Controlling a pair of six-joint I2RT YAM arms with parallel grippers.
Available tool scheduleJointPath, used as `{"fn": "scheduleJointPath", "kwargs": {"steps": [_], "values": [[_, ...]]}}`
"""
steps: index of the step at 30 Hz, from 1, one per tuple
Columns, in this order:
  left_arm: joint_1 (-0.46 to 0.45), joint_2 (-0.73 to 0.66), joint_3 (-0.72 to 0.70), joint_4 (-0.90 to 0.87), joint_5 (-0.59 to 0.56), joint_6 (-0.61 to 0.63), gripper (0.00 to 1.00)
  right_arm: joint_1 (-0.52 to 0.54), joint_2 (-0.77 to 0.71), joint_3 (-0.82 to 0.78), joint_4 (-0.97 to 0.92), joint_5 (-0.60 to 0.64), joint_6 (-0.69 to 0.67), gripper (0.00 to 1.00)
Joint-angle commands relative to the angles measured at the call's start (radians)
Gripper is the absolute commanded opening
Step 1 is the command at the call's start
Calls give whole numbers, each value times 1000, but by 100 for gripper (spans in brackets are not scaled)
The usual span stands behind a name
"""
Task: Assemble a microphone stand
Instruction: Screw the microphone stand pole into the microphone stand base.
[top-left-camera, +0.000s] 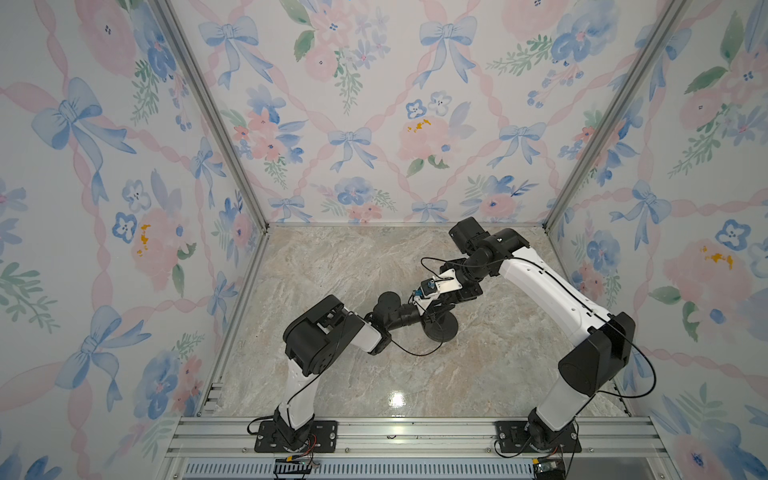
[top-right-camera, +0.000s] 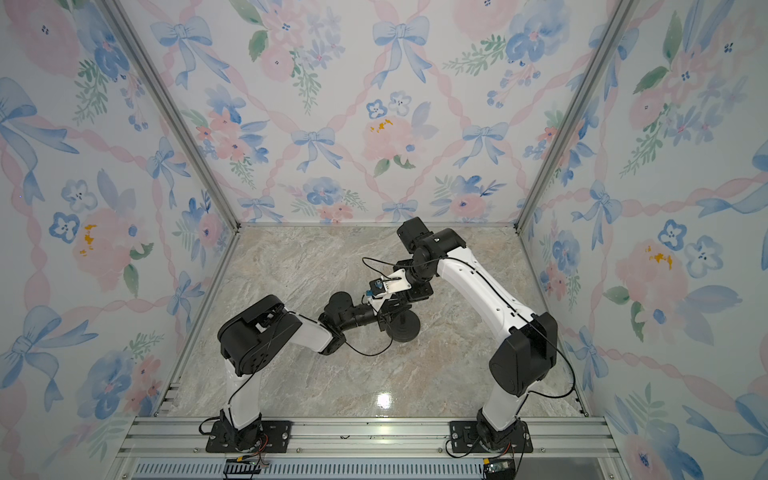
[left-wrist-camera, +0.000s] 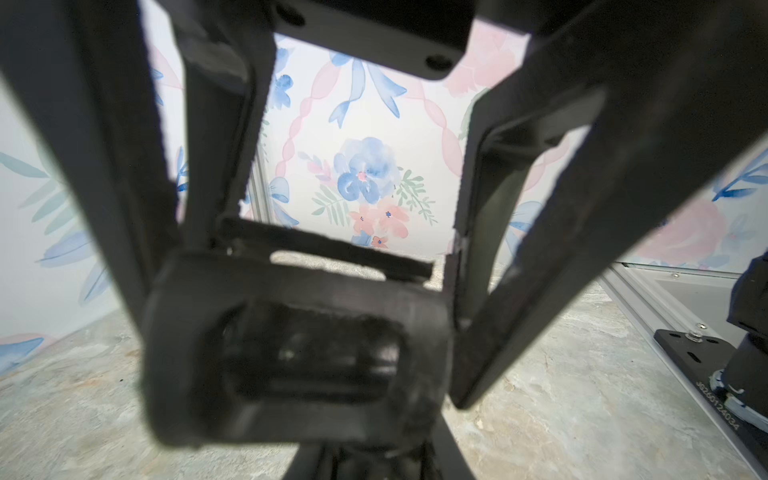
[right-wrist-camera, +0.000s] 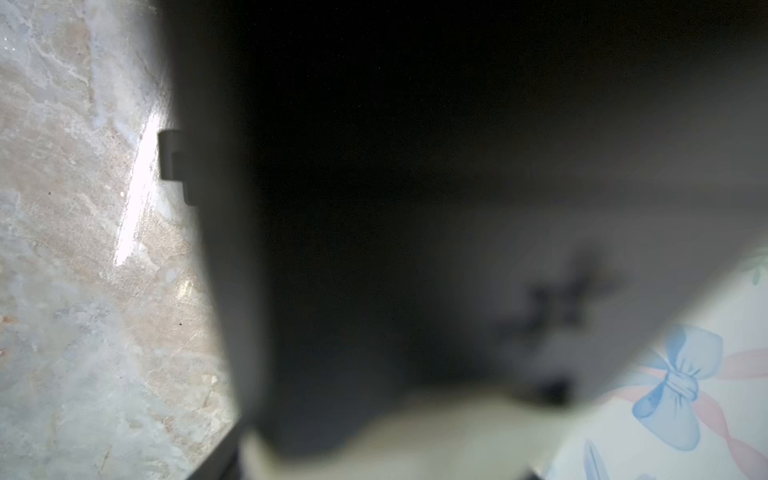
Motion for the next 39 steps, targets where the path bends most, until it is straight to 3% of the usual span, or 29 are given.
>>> {"fn": "scheduleJointPath", "kwargs": {"steps": [1, 9, 13, 17, 25, 39], "values": [[4, 11, -2, 2, 20, 28, 11, 9, 14, -4, -58, 26, 52, 55], [5, 5, -9, 2, -14, 21, 34, 13, -14, -48, -4, 41, 264, 44], [6, 4, -10, 1, -18, 16, 39, 18, -46, -120, 46, 32, 413, 40], [6, 3, -9, 1, -31, 13, 47, 31, -66, -194, 91, 103, 559, 35], [6, -6, -26, 2, -59, 10, 48, 127, -200, -374, 181, 190, 768, 34], [2, -21, -25, 1, -60, 3, 48, 159, -209, -399, 171, 251, 1266, 31]]}}
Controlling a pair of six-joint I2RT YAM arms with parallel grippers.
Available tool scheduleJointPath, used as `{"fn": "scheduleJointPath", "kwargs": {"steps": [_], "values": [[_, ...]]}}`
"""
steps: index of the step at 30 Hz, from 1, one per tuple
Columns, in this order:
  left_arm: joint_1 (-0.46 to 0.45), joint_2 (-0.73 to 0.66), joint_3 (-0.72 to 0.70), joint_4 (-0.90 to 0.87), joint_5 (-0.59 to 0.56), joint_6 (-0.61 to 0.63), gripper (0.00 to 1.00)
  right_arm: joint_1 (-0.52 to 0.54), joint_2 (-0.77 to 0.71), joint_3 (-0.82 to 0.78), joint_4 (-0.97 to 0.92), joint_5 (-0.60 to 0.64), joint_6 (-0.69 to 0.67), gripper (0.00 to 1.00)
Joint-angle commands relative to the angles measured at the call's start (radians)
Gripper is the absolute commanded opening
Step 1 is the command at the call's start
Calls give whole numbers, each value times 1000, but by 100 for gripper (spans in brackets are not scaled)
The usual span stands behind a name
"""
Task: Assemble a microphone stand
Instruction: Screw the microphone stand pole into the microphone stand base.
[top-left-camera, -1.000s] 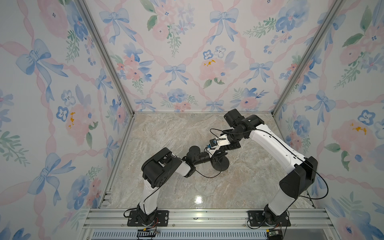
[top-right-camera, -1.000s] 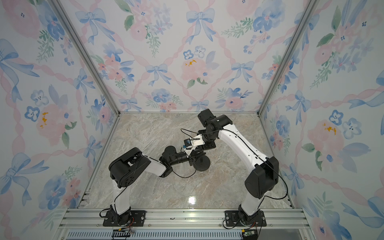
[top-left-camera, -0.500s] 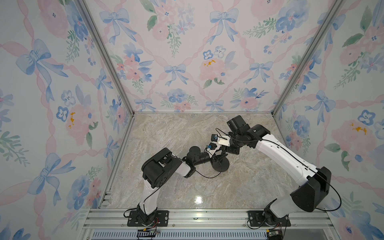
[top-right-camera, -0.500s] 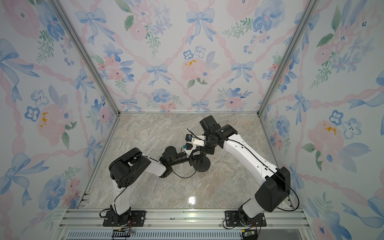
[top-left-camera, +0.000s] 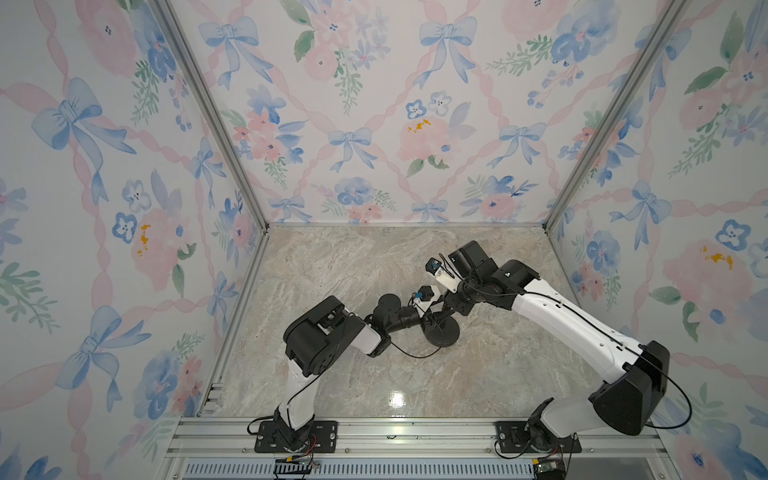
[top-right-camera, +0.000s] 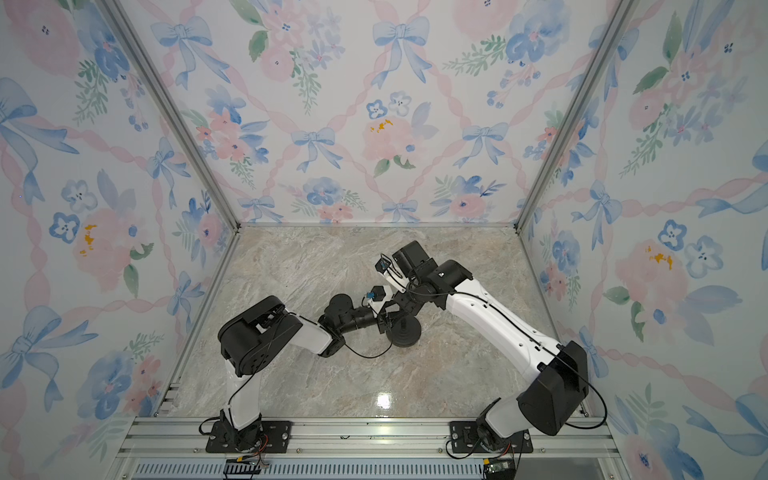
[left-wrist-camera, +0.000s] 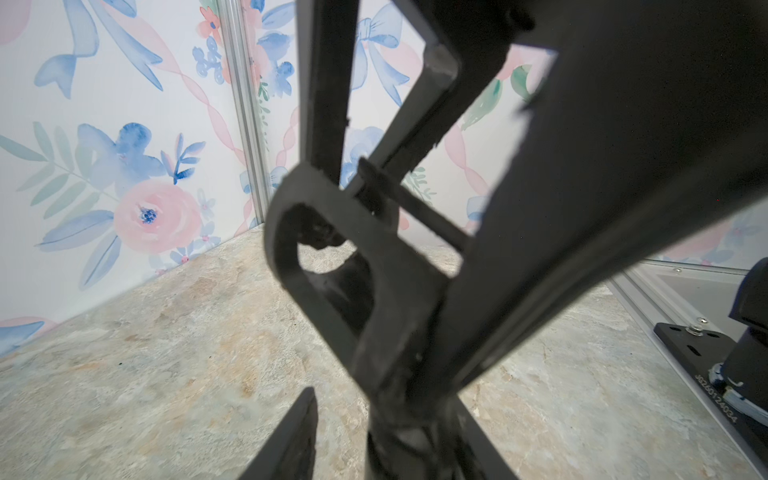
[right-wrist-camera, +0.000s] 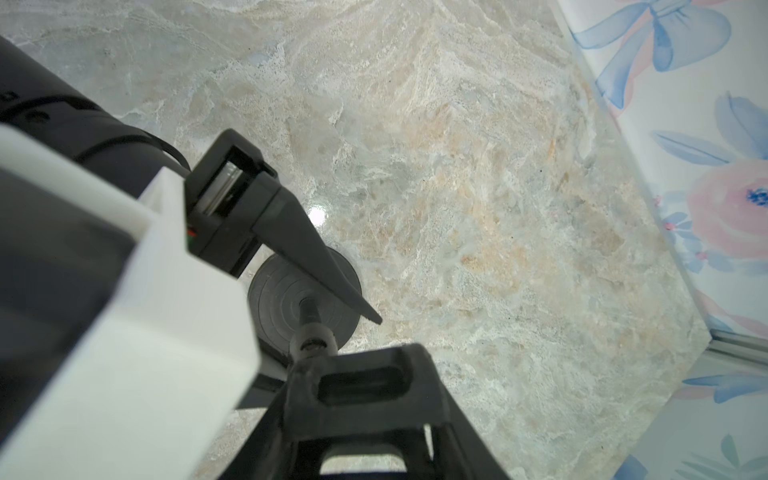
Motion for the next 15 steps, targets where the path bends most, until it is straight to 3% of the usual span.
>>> {"fn": "scheduleJointPath", "kwargs": {"steps": [1, 15], "values": [[8, -21, -8, 5, -43, 3, 48, 31, 27, -79, -112, -52, 214, 30], [-2, -18, -18, 4, -71, 3, 48, 119, 107, -65, -223, 82, 690, 24]]}}
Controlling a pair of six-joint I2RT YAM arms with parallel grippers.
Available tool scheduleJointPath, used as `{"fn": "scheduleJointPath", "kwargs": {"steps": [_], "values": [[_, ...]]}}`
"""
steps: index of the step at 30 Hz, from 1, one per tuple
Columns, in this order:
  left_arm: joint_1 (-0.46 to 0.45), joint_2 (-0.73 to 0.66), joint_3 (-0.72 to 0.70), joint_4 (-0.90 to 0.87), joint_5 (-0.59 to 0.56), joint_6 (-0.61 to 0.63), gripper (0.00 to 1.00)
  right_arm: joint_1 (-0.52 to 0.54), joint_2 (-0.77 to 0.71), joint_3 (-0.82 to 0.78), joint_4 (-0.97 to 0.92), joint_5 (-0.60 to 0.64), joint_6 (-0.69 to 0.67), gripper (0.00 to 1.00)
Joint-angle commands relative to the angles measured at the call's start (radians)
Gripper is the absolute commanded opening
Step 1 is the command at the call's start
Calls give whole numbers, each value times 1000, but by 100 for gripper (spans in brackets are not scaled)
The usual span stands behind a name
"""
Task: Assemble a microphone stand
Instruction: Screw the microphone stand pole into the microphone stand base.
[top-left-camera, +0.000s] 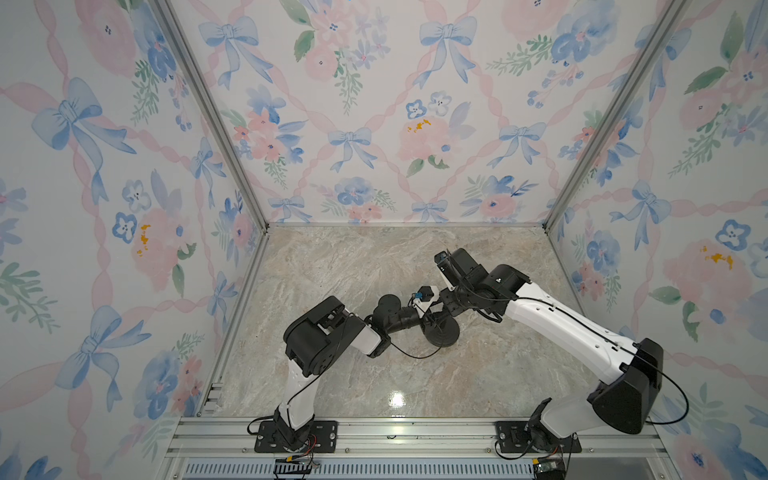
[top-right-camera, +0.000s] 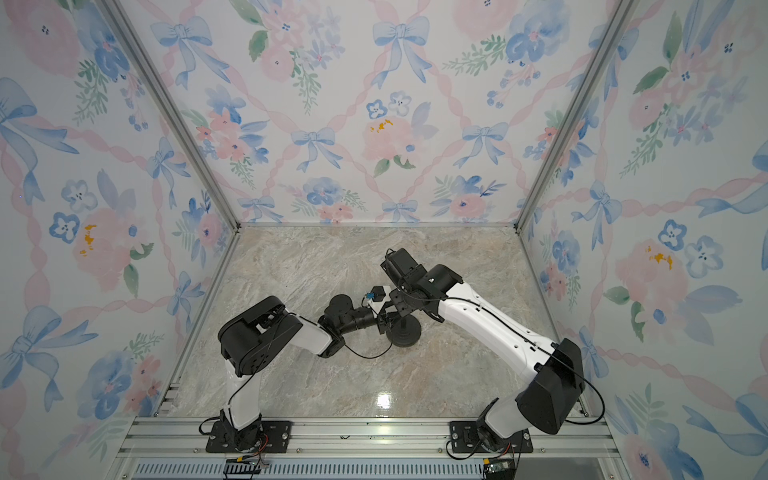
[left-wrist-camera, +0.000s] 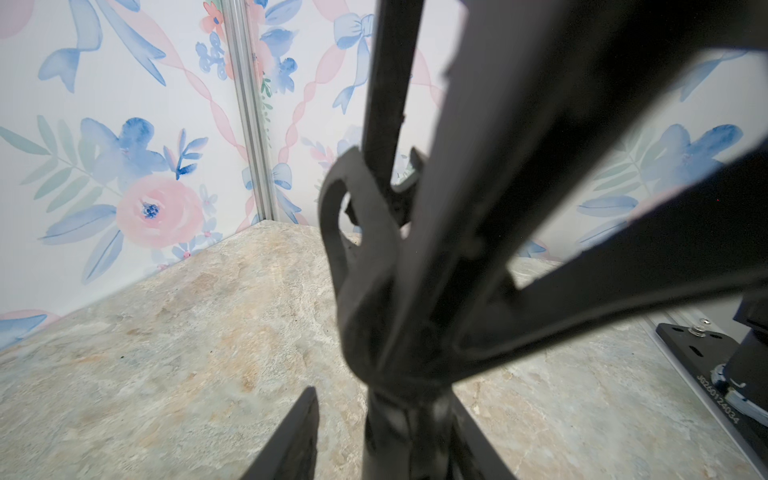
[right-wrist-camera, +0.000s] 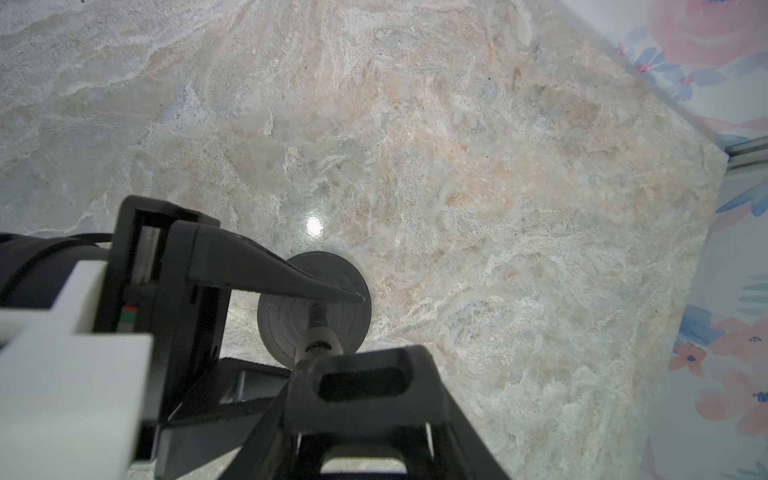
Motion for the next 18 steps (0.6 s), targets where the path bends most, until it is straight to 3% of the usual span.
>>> {"fn": "scheduleJointPath", "kwargs": {"steps": [1, 10, 11, 13, 18], "values": [[3, -19, -11, 4, -57, 8, 48, 31, 75, -89, -165, -120, 232, 24], [-5, -21, -10, 5, -57, 9, 48, 53, 54, -87, -184, -154, 405, 29], [-6, -17, -8, 5, -56, 8, 45, 53, 52, -83, -183, -160, 410, 29], [-10, -15, -3, 5, -35, 15, 29, 53, 48, -77, -177, -158, 417, 31], [-11, -11, -5, 4, -13, 30, 8, 50, 31, -61, -160, -149, 402, 41]]}}
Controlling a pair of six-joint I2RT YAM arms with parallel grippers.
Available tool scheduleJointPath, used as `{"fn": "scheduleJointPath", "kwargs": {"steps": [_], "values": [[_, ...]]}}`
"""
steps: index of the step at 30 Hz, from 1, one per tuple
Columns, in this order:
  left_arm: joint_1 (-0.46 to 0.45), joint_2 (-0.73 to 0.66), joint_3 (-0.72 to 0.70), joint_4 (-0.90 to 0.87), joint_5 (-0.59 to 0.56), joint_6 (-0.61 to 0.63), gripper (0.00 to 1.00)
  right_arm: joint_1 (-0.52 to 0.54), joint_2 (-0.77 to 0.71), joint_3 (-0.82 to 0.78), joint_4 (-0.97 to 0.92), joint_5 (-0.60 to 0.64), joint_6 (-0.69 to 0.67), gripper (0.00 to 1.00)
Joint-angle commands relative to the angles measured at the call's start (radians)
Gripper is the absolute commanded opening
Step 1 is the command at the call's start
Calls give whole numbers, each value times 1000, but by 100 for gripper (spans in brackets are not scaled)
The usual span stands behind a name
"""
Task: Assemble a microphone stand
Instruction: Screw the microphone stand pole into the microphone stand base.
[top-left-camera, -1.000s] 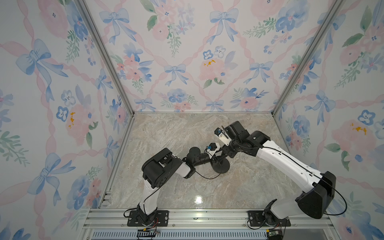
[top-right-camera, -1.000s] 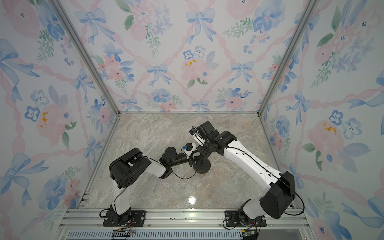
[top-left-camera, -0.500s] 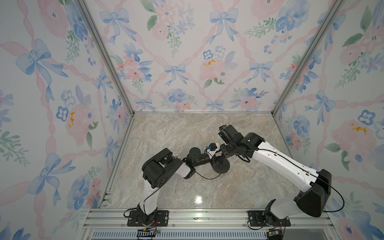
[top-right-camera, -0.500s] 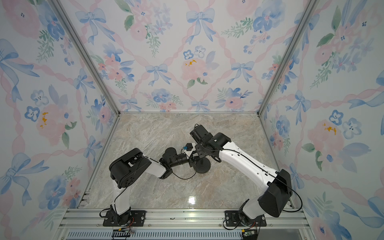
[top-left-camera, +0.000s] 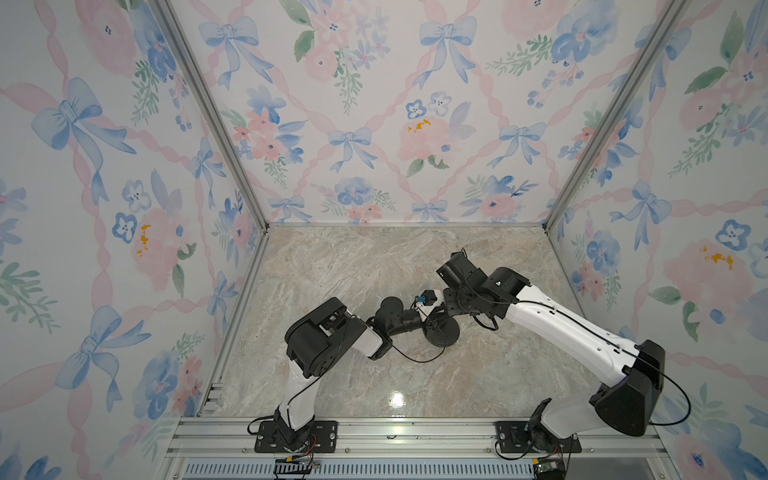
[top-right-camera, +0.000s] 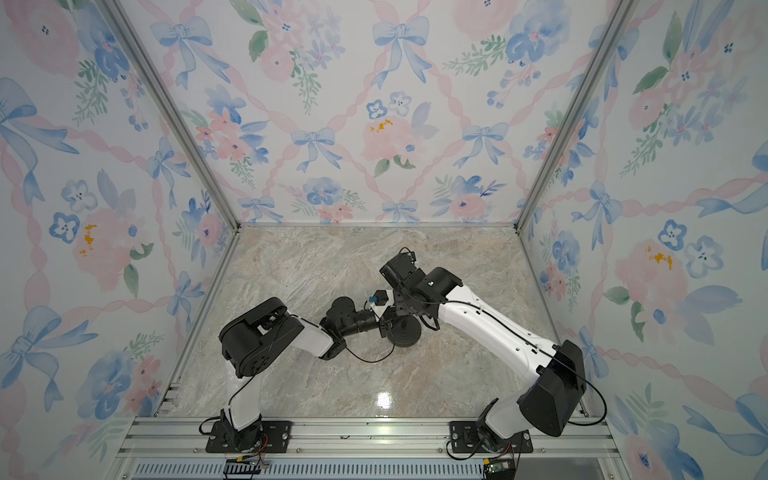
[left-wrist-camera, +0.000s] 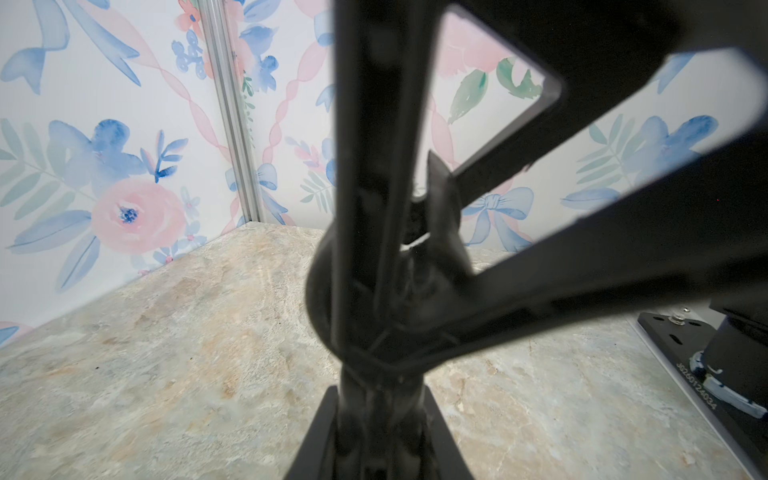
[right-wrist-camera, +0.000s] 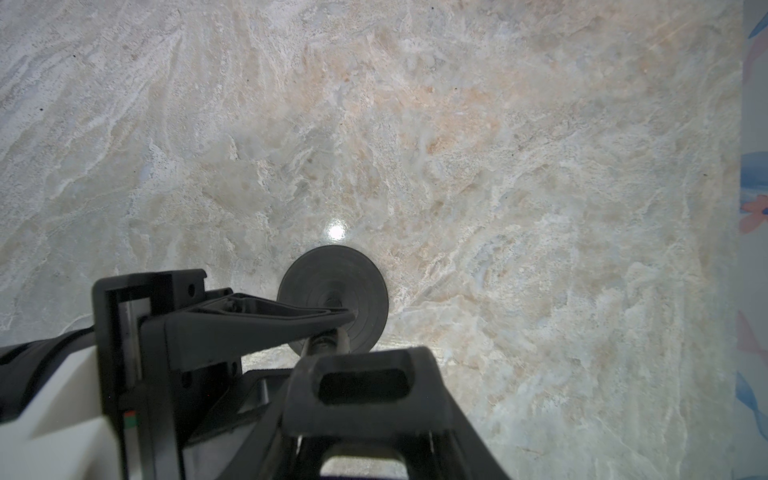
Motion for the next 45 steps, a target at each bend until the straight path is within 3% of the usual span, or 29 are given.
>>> {"fn": "scheduleJointPath", "kwargs": {"steps": [1, 5, 11, 15, 17, 19, 22, 24, 30, 35, 40, 45], "values": [[10, -12, -3, 5, -32, 15, 6, 29, 42, -41, -113, -176, 44, 44], [14, -10, -10, 6, -36, 15, 0, 13, -3, 3, -110, -153, -51, 59], [21, -15, -17, 7, -37, 12, 0, -67, -83, 138, -159, -199, -354, 64], [24, -23, -29, 6, -39, 13, 0, -151, -164, 131, -125, -365, -748, 66], [27, -22, -32, 6, -31, 8, 0, -161, -196, 103, -121, -438, -1059, 68], [30, -22, -34, 5, -24, 2, 0, -152, -229, 53, -157, -487, -1493, 78], [30, -21, -34, 5, -12, 5, 0, -202, -184, 57, -148, -549, -1723, 83], [30, -20, -33, 7, -10, 6, 0, -234, -108, 119, -188, -619, -1778, 84], [29, -15, -28, 5, 4, 4, 2, -241, 110, 288, -277, -571, -1787, 82], [29, -15, -26, 7, 0, 2, 4, -243, 198, 348, -318, -549, -1731, 61], [30, -13, -26, 6, -2, 0, 6, -242, 211, 337, -312, -515, -1669, 51], [30, -13, -25, 5, -12, -5, 9, -240, 214, 330, -278, -509, -1512, 38]]}}
